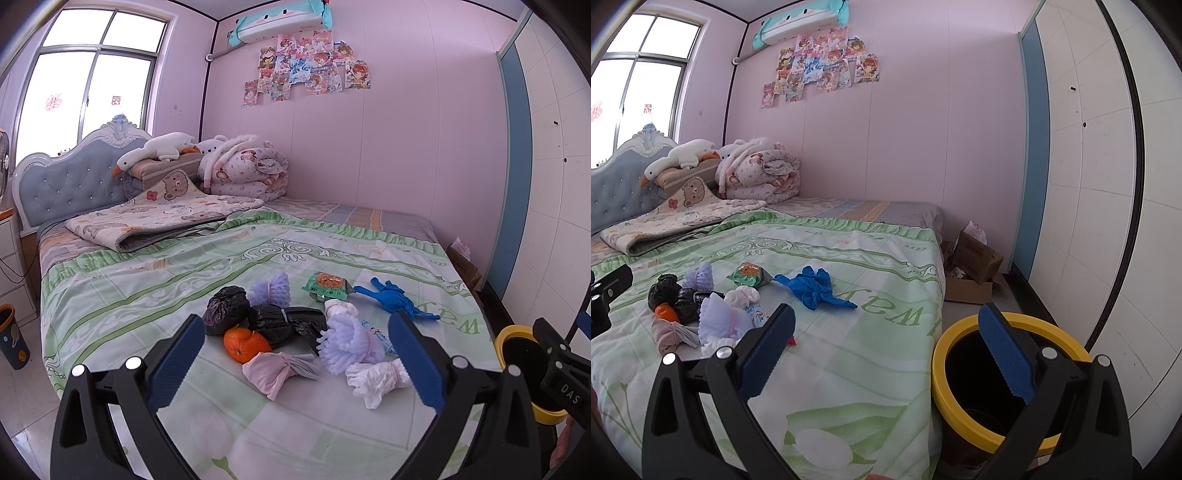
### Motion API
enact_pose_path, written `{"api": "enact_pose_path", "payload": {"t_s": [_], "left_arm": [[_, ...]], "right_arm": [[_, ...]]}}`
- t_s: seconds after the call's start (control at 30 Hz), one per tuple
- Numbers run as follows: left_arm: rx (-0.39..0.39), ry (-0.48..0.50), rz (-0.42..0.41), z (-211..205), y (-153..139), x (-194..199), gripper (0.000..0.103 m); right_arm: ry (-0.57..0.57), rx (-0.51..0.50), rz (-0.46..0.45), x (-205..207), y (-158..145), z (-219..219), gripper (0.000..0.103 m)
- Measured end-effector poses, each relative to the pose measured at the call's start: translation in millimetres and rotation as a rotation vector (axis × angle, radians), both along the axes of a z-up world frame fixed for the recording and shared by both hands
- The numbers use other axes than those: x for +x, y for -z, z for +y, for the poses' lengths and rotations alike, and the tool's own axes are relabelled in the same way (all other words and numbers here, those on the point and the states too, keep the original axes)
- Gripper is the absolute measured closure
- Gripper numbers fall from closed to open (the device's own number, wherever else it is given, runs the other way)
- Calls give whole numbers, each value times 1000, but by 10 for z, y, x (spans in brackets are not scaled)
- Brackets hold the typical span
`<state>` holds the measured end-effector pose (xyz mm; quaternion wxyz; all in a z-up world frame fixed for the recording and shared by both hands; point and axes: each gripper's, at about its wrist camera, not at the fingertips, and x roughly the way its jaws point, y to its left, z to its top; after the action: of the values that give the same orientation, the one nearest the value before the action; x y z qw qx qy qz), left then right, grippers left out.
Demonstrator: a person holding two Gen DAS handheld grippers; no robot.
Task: Collect trash
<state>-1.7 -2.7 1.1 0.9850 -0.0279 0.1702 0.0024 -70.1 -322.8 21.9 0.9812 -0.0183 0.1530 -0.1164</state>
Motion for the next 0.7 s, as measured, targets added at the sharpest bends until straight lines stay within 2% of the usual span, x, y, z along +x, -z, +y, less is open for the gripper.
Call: {"api": "enact_pose_path", "payload": {"t_s": [0.7], "left_arm": [[4, -5, 5, -12, 33, 10, 7]], "right_arm": [[-8, -2, 3, 26, 12, 24, 8]]}}
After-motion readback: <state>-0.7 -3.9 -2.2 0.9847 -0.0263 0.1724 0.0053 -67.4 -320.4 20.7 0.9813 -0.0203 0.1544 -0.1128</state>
